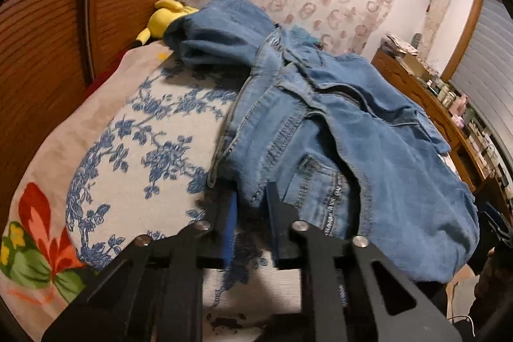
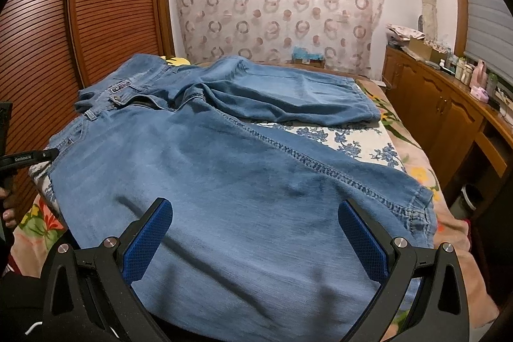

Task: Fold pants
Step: 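Lower the left tool to the jeans waistband and close on it, then lift the waistband with the left tool while the right tool grasps the leg hem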

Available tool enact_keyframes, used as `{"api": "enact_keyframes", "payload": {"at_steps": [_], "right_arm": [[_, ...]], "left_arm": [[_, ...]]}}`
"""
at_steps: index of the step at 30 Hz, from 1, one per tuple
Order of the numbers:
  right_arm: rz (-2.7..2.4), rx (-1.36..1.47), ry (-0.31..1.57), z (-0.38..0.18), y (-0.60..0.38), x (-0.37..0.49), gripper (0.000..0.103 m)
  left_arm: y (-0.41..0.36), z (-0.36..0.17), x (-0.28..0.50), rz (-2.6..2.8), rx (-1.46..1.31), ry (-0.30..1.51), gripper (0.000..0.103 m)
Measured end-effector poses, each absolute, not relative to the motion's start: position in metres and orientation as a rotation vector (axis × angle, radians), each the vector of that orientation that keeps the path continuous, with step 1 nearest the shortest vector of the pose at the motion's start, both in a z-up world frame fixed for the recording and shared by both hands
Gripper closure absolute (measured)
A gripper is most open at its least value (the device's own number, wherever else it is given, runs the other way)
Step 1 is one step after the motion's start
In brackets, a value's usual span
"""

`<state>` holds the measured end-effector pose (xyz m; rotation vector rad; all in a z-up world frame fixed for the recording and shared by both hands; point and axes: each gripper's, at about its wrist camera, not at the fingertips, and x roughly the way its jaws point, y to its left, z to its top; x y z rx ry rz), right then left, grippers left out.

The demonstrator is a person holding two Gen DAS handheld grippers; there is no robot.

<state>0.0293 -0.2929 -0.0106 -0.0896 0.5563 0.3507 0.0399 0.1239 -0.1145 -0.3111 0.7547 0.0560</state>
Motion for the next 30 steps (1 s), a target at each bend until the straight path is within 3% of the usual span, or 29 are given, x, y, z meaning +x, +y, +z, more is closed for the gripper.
{"api": "enact_keyframes", "payload": {"at_steps": [10,20,30], "right_arm": [[0.421,-0.074,0.538,0.002,-0.284,0.032,0.006],[0.545,-0.074,0.501,0.019,-0.264,0.031,0.033],[0.634,-0.038,0.491,0.019,-0.259,0.042,0.038]], "left_arm": [[0.096,-0.048,0.043,-0.008,-0.196,0.589,0.090],[0.054,0.003,0.080,-0.103,-0.106,0.495,0.090],[0.038,0.032,0.136,-0.127,-0.081,0.458,0.091]]}}
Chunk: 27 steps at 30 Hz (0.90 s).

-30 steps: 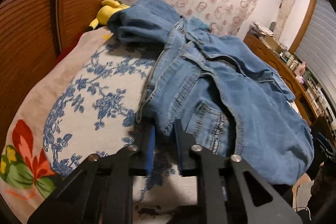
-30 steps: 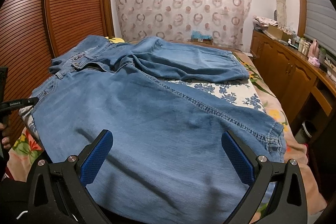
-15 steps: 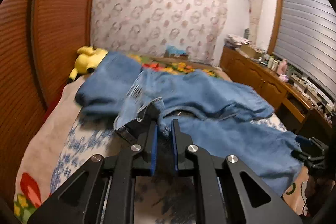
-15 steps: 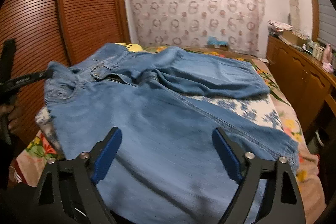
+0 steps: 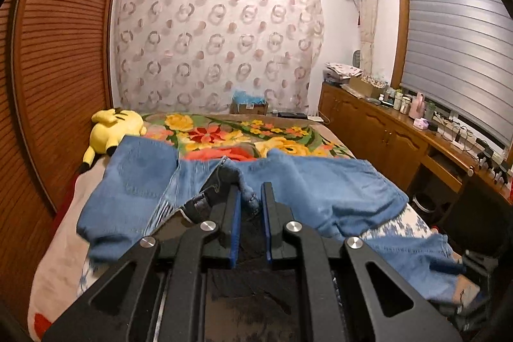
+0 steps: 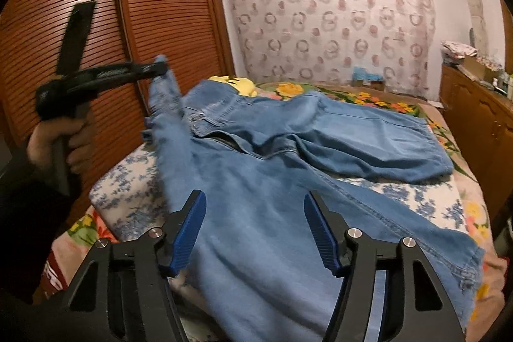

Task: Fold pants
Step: 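Lift the waistband with the left tool while the right tool grasps the leg hem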

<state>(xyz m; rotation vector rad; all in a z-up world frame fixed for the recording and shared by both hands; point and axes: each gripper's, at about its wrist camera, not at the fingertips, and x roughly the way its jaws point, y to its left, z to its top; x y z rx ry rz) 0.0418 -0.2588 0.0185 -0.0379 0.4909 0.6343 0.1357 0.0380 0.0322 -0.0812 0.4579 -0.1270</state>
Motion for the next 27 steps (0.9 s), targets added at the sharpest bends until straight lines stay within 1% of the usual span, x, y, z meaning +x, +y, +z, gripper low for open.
{"api": "enact_keyframes", "payload": {"at_steps": [4,7,10,13,14,15,16,18,22,27], "right_arm": [[0.658,-0.047,0.507,0.013,-0.259,0.044,0.039],[0.669,-0.053,0.529,0.005,-0.259,0.049,0.043],[0.670,-0.064,0.567,-0.003,-0.258,0.056,0.047],[0.665,-0.076,0.599,-0.014,-0.262,0.062,0.055],[0.663,-0.078,0.603,-0.017,-0.264,0.064,0.061],[0.658,-0.077,0.611,-0.019,-0.267,0.066,0.069],[0.657,-0.075,0.617,-0.021,-0.270,0.069,0.074],[0.657,-0.079,0.622,-0.022,-0.273,0.075,0.096],[0.646,-0.118,0.585,-0.004,-0.272,0.084,0.100],[0.596,-0.199,0.506,0.027,-0.274,0.110,0.101]], "left_arm": [[0.036,0.040,0.150,-0.118,-0.085,0.452,0.091],[0.036,0.041,0.158,-0.113,-0.088,0.455,0.091],[0.039,0.041,0.166,-0.106,-0.098,0.459,0.091],[0.041,0.040,0.169,-0.098,-0.108,0.459,0.091],[0.043,0.039,0.167,-0.094,-0.112,0.457,0.091],[0.043,0.037,0.165,-0.091,-0.114,0.455,0.091],[0.044,0.037,0.165,-0.089,-0.117,0.454,0.091],[0.047,0.037,0.164,-0.088,-0.126,0.453,0.091],[0.051,0.038,0.159,-0.092,-0.147,0.444,0.091],[0.053,0.041,0.158,-0.086,-0.147,0.434,0.091]]}}
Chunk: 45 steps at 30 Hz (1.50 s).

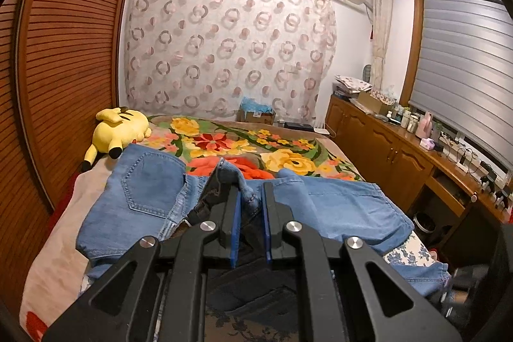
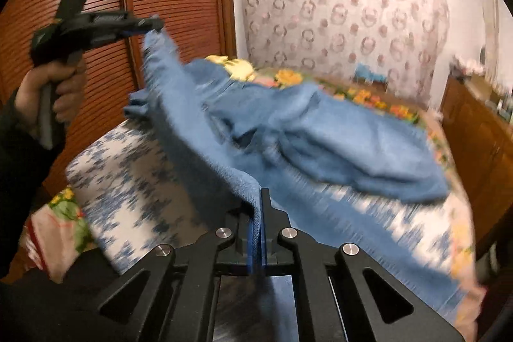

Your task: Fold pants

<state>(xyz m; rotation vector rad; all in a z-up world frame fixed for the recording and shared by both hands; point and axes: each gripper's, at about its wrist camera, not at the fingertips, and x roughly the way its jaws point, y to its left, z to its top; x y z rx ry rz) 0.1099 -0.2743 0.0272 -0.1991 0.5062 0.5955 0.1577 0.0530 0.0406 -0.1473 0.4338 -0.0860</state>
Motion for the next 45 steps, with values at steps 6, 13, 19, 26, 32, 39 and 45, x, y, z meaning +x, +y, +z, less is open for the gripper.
{"api": "enact_keyframes", "payload": {"at_steps": [6,13,19,26,32,39,45], "right_arm": [[0.543,-0.261,0.435,0.057,-0.264,0.157,0.101],[0.504,-0.333,0.343,0.071,-0.225,0.193,0.101],[0.486,-0.385,0.314,0.064,-0.196,0.229,0.101],[0.478,-0.420,0.307,0.054,-0.183,0.270,0.101],[0.460,-0.455,0.307,0.044,-0.168,0.303,0.101],[0.468,-0.461,0.336,0.039,-0.158,0.337,0.101],[0.487,-0.479,0.382,0.033,-0.151,0.354,0.101]], "left_arm": [[0.070,0.042,0.171,-0.063,-0.174,0.424,0.091],[0.079,0.047,0.196,-0.050,-0.155,0.426,0.091],[0.093,0.047,0.229,-0.033,-0.154,0.437,0.091],[0.104,0.035,0.264,-0.026,-0.156,0.463,0.091],[0.103,0.020,0.293,-0.033,-0.129,0.498,0.090],[0.102,0.011,0.315,-0.045,-0.124,0.531,0.089],[0.102,0.009,0.313,-0.076,-0.102,0.518,0.056]]}}
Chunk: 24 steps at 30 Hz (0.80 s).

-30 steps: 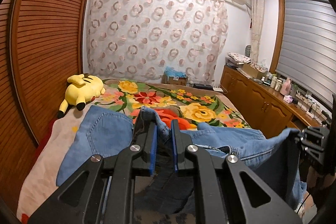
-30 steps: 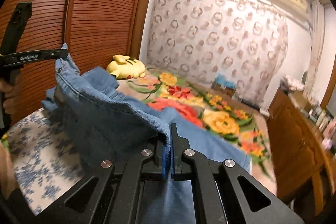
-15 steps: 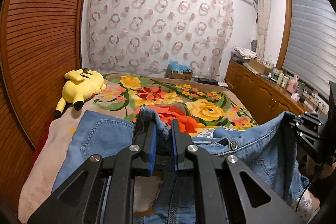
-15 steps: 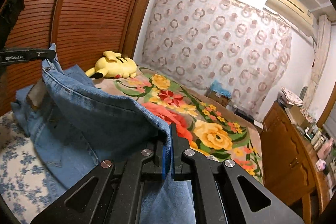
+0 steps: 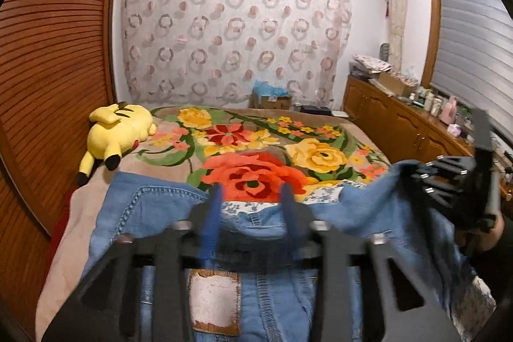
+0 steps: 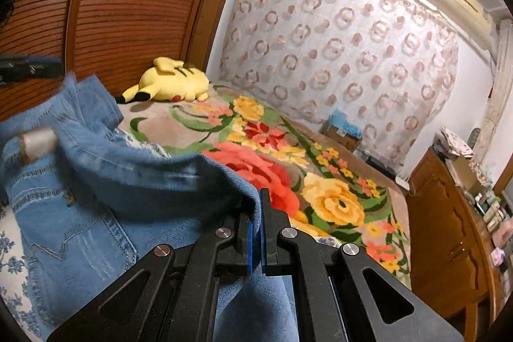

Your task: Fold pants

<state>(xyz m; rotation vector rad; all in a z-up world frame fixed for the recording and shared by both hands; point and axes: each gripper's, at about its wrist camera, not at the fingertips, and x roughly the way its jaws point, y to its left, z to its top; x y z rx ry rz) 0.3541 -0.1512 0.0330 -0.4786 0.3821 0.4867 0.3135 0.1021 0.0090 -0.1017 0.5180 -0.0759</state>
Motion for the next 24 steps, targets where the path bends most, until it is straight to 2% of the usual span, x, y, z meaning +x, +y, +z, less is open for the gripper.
{"api": "enact_keyframes", "payload": {"at_steps": [3,4,5,6,7,13,18,22,24], "right_arm": [[0.497,-0.457,0.418,0.035,-0.153,0.362,0.101],[0.502,-0.439,0.433,0.036,-0.154,0.364,0.101],[0.504,-0.425,0.442,0.039,-0.157,0.368,0.101],[0.505,-0.412,0.449,0.041,-0.159,0.370,0.101],[0.506,-0.401,0.455,0.044,-0.161,0.371,0.101],[0.515,-0.354,0.483,0.055,-0.171,0.371,0.100],[0.515,-0.336,0.507,0.057,-0.178,0.374,0.076],[0.509,-0.325,0.518,0.059,-0.183,0.369,0.064],[0.510,-0.312,0.527,0.060,-0.188,0.361,0.062]], "left_arm": [[0.100,0.006,0.306,-0.113,-0.098,0.531,0.054],[0.098,0.002,0.304,-0.124,-0.091,0.546,0.051],[0.095,0.001,0.304,-0.132,-0.088,0.554,0.046],[0.092,-0.003,0.302,-0.147,-0.086,0.567,0.035],[0.089,-0.009,0.300,-0.164,-0.085,0.579,0.028],[0.072,-0.034,0.297,-0.184,-0.057,0.660,0.027],[0.061,-0.042,0.288,-0.190,-0.048,0.680,0.027],[0.047,-0.045,0.278,-0.206,-0.036,0.690,0.027],[0.043,-0.047,0.274,-0.213,-0.030,0.699,0.027]]}}
